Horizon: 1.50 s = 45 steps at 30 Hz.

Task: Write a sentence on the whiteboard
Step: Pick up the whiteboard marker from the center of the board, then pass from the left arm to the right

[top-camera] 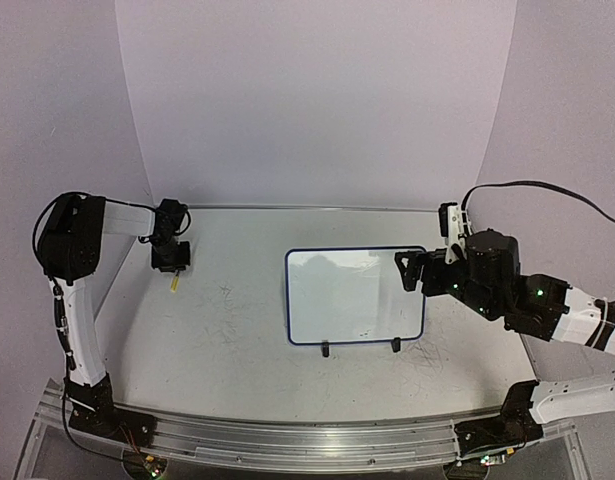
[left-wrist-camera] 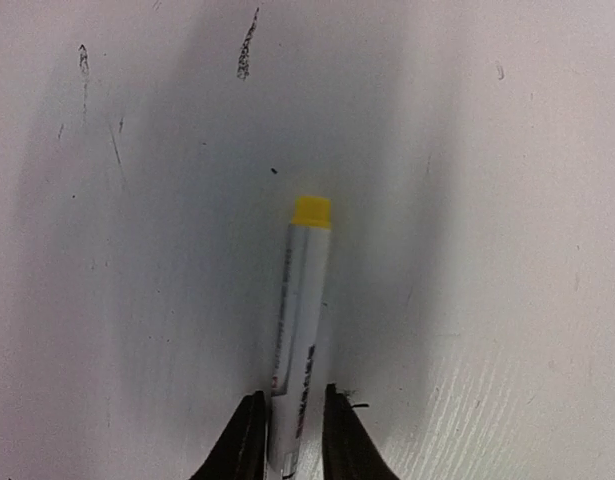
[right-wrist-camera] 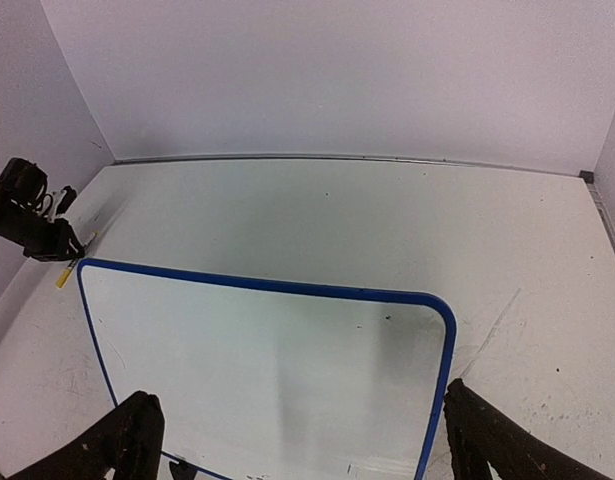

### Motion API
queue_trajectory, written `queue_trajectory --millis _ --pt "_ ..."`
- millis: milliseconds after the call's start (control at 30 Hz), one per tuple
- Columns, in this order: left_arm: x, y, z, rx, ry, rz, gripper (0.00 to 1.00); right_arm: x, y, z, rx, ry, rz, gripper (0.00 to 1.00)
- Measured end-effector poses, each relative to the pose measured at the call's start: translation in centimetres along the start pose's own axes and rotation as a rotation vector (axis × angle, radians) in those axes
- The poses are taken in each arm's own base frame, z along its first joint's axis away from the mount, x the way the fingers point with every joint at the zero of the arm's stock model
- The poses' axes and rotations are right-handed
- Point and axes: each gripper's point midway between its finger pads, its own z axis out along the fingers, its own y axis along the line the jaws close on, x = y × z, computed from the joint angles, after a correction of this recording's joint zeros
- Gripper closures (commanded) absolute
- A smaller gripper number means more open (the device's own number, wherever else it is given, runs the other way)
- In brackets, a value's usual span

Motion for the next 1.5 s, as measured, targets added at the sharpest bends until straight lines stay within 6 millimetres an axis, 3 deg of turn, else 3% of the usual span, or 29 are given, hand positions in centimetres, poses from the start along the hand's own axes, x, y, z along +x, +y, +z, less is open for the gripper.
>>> queue_trajectory --millis 100,267,333,433,533,667,733,767,800,867,933,1067,1200,1333,1500 --pt "0.1 0.4 0.0 -0.009 -0.008 -0.007 0.99 0.1 0.2 0.0 -0.014 0.005 0.008 0.02" --pt "1.0 0.4 -0.9 0.015 -0.009 -0.029 1.0 0.1 0.4 0.0 -0.023 0.009 0.02 0.02" --pt "1.8 0.2 -2.0 0.037 -0.001 -0.026 1.0 0.2 0.4 0.0 -0.022 0.011 0.026 0.02" --pt "2.0 -0.6 -5.5 0.089 -0.03 -0.02 1.0 0.4 0.5 0.3 -0.021 0.02 0.034 0.02" --pt "0.4 -3.2 -12.5 0.231 -0.158 0.003 1.0 0.6 1.0 0.6 -0.041 0.037 0.045 0.02" --pt "-1.1 -8.3 -26.2 0.544 -0.418 0.092 1.0 0.2 2.8 0.6 -0.124 0.065 0.067 0.02" --pt "-0.1 -10.9 -32.9 0.724 -0.522 0.164 1.0 -0.2 4.2 0.9 -0.191 0.09 0.086 0.04" --pt "0.6 -12.1 -35.3 0.798 -0.549 0.2 1.0 -0.5 5.1 1.2 -0.242 0.11 0.099 0.04" --pt "1.9 -13.6 -37.5 0.879 -0.567 0.247 1.0 -0.8 5.8 1.6 -0.287 0.129 0.115 0.04" --pt "4.5 -16.4 -40.1 1.0 -0.559 0.335 1.0 -1.1 7.0 2.5 -0.382 0.174 0.148 0.06" --pt "7.7 -19.4 -41.2 1.091 -0.51 0.429 1.0 -0.9 8.4 3.2 -0.474 0.226 0.168 0.09" --pt "14.1 -24.4 -39.0 1.139 -0.356 0.601 1.0 -0.5 11.5 3.1 -0.652 0.314 0.182 0.12" --pt "19.2 -27.0 -37.2 1.146 -0.262 0.738 1.0 -1.3 13.6 1.3 -0.802 0.328 0.175 0.24" --pt "21.6 -28.0 -36.8 1.16 -0.236 0.819 1.0 -1.9 15.0 0.2 -0.909 0.333 0.17 0.35" --pt "22.3 -28.2 -37.0 1.171 -0.249 0.871 1.0 -0.8 15.9 0.6 -0.969 0.381 0.185 0.46"
